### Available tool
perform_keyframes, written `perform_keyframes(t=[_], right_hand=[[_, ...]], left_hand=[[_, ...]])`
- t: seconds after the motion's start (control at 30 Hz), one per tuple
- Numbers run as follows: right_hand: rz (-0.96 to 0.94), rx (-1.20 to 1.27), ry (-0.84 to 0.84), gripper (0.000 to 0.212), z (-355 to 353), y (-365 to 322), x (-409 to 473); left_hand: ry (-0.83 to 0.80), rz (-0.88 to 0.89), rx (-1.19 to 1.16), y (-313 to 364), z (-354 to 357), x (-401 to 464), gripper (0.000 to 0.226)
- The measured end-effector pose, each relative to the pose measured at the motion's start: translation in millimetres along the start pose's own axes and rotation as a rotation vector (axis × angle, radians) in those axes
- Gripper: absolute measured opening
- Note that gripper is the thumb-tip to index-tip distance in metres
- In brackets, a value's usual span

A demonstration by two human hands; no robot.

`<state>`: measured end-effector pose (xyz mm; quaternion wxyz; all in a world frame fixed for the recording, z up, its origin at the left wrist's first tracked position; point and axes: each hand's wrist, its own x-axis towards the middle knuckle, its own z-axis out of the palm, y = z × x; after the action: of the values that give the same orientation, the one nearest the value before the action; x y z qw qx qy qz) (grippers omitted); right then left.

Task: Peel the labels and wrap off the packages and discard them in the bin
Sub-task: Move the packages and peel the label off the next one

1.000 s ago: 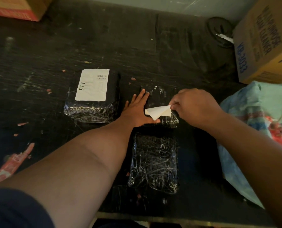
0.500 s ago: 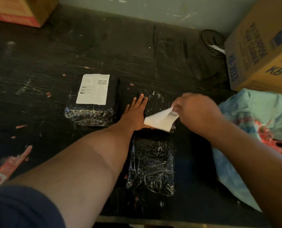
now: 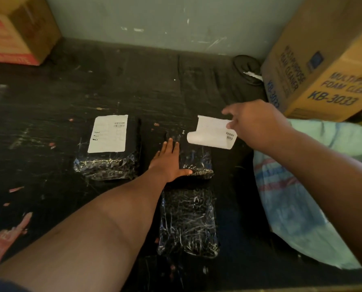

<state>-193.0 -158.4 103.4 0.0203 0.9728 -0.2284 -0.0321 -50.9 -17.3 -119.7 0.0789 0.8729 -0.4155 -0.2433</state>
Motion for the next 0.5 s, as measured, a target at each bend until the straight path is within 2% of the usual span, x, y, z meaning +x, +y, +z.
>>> perform_keyframes(t=[0.07,0.17,0.23,0.37,0.5], right_hand=[[0.022,-0.004,-0.033,0.024,-6,9,-3],[0.091,-0.053,-0.102,0.02,-22,32,-17],[0.126,-0.081,-0.038,0.018,-29,57,-33],[0.222,-0.154,0.024,0.016,-45,118,-75],[0.307,-0.204,0.078,0.022,-72,176,-122]], left_hand=[[-0.003,0.0,0.036,5,-4,-3,0.119],[-0.014,0.017,0.077,21,-14,-4,0.11],[-0.01,0.062,0.07,42,-21,-5,0.104],[0.021,0.252,0.016,107,-31,-9,0.095],[0.044,0.451,-0.066,190,-29,-16,0.088]])
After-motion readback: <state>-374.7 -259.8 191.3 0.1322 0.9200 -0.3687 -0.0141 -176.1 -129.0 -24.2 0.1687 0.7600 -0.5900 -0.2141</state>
